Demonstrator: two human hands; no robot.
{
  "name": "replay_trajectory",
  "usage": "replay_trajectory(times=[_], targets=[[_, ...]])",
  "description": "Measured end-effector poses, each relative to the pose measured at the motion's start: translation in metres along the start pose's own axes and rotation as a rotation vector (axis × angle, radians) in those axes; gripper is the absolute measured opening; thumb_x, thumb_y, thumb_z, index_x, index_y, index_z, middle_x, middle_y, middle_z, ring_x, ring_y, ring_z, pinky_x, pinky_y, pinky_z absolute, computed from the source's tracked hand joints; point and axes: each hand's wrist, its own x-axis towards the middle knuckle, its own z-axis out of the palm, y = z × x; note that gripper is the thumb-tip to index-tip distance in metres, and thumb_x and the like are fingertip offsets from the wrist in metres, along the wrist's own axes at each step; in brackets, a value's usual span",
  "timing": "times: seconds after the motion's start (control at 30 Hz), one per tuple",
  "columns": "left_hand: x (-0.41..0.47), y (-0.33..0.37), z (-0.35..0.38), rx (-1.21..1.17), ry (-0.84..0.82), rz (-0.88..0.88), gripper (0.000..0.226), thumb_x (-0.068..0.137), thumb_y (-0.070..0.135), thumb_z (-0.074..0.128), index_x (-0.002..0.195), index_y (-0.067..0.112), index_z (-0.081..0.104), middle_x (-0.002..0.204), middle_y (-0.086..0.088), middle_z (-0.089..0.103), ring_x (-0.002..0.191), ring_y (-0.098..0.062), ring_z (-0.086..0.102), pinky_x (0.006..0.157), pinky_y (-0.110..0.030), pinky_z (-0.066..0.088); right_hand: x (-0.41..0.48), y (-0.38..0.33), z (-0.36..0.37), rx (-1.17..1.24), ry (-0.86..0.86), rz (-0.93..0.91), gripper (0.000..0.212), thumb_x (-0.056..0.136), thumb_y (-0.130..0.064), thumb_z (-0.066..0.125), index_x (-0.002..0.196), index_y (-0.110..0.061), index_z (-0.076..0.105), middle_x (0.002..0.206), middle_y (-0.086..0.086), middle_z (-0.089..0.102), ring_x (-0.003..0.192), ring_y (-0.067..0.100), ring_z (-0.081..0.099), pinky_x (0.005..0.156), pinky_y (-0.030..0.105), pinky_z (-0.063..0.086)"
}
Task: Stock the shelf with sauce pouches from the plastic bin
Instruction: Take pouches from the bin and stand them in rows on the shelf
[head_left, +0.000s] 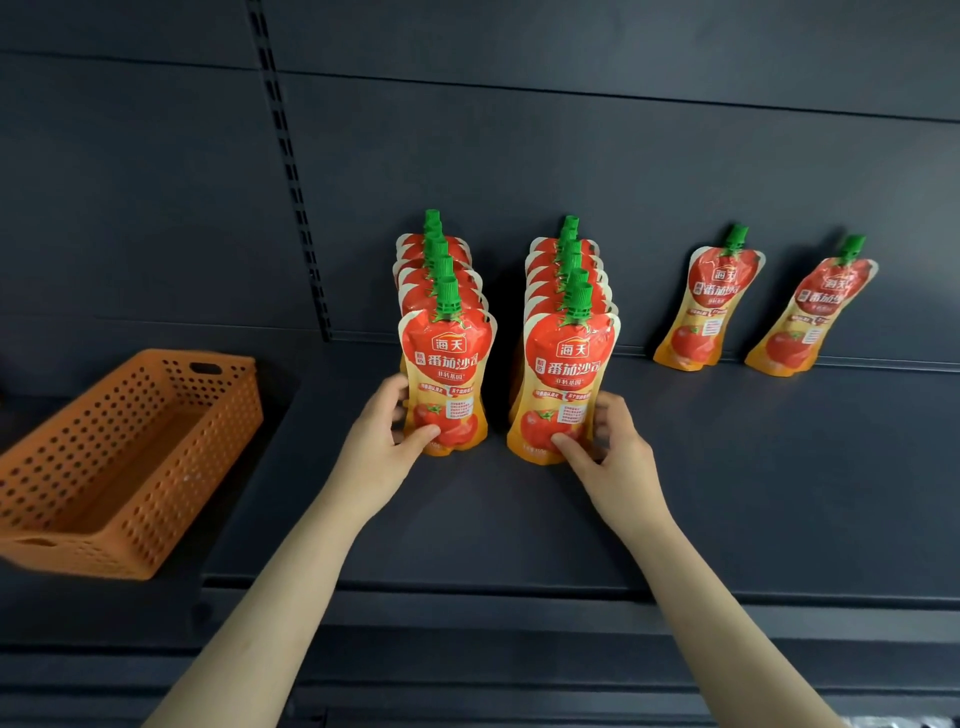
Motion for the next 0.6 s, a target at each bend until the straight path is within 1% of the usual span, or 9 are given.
replay_trajectory(times=[0.1, 0.2, 0.3, 0.43, 0.5, 0.57, 0.6], targets=[[0.004, -0.003, 0.001, 0.017, 0.007, 0.013, 0.048, 0.091, 0.015, 0.066, 0.131, 0.029, 0.045, 0.124, 0.011, 0.058, 0.109, 0.001, 0.057, 0.075, -0.009, 0.049, 0.000, 0.000, 0.001, -0.017, 0.001, 0.005, 0.042, 0.087, -0.024, 0.071, 0.119, -0.029, 0.044, 0.112, -0.015, 0.061, 0.099, -0.001, 0.058, 0.073, -0.001, 0.043], [0.005, -0.008, 0.002, 0.056, 0.021, 0.033, 0.051, 0.090, 0.015, 0.066, 0.135, 0.024, 0.044, 0.130, 0.007, 0.050, 0.114, -0.006, 0.055, 0.080, -0.012, 0.050, 0.000, -0.001, 0.001, -0.039, 0.001, 0.005, 0.043, 0.086, -0.023, 0.072, 0.119, -0.028, 0.044, 0.110, -0.016, 0.060, 0.097, -0.002, 0.058, 0.072, -0.001, 0.042], [0.006, -0.012, 0.004, 0.081, 0.022, 0.043, 0.053, 0.091, 0.015, 0.066, 0.138, 0.021, 0.042, 0.132, 0.006, 0.046, 0.119, -0.011, 0.053, 0.088, -0.019, 0.050, 0.001, 0.000, 0.001, -0.050, -0.017, 0.013, 0.043, 0.086, -0.025, 0.072, 0.119, -0.027, 0.045, 0.109, -0.017, 0.059, 0.095, -0.006, 0.057, 0.072, 0.000, 0.044], [0.004, -0.015, 0.005, 0.092, 0.010, 0.047, 0.053, 0.091, 0.018, 0.065, 0.138, 0.024, 0.040, 0.133, 0.004, 0.051, 0.120, -0.011, 0.054, 0.098, -0.032, 0.050, 0.002, 0.000, 0.001, -0.067, -0.038, 0.034, 0.043, 0.086, -0.029, 0.071, 0.120, -0.026, 0.045, 0.110, -0.019, 0.058, 0.094, -0.008, 0.056, 0.070, 0.001, 0.045], [0.003, -0.014, 0.005, 0.115, 0.028, 0.037, 0.055, 0.091, 0.020, 0.066, 0.139, 0.023, 0.040, 0.134, 0.004, 0.051, 0.119, -0.010, 0.054, 0.098, -0.031, 0.049, 0.001, 0.000, -0.001, -0.062, -0.037, 0.048, 0.045, 0.086, -0.029, 0.071, 0.122, -0.023, 0.046, 0.107, -0.017, 0.059, 0.091, -0.009, 0.056, 0.070, 0.001, 0.044], [-0.004, -0.011, 0.004, 0.133, 0.080, 0.017, 0.058, 0.088, 0.019, 0.069, 0.139, 0.020, 0.041, 0.132, 0.002, 0.052, 0.114, -0.010, 0.055, 0.093, -0.024, 0.046, -0.002, -0.002, -0.005, -0.062, -0.044, 0.067, 0.045, 0.086, -0.030, 0.071, 0.124, -0.021, 0.048, 0.103, -0.015, 0.059, 0.088, -0.009, 0.056, 0.069, 0.000, 0.043], [-0.010, -0.008, 0.003, 0.137, 0.117, 0.010, 0.058, 0.088, 0.018, 0.070, 0.138, 0.019, 0.043, 0.130, 0.001, 0.053, 0.111, -0.010, 0.055, 0.090, -0.022, 0.044, -0.004, -0.004, -0.010, -0.061, -0.051, 0.072, 0.045, 0.087, -0.029, 0.071, 0.124, -0.020, 0.048, 0.103, -0.013, 0.060, 0.088, -0.007, 0.056, 0.071, 0.002, 0.044]])
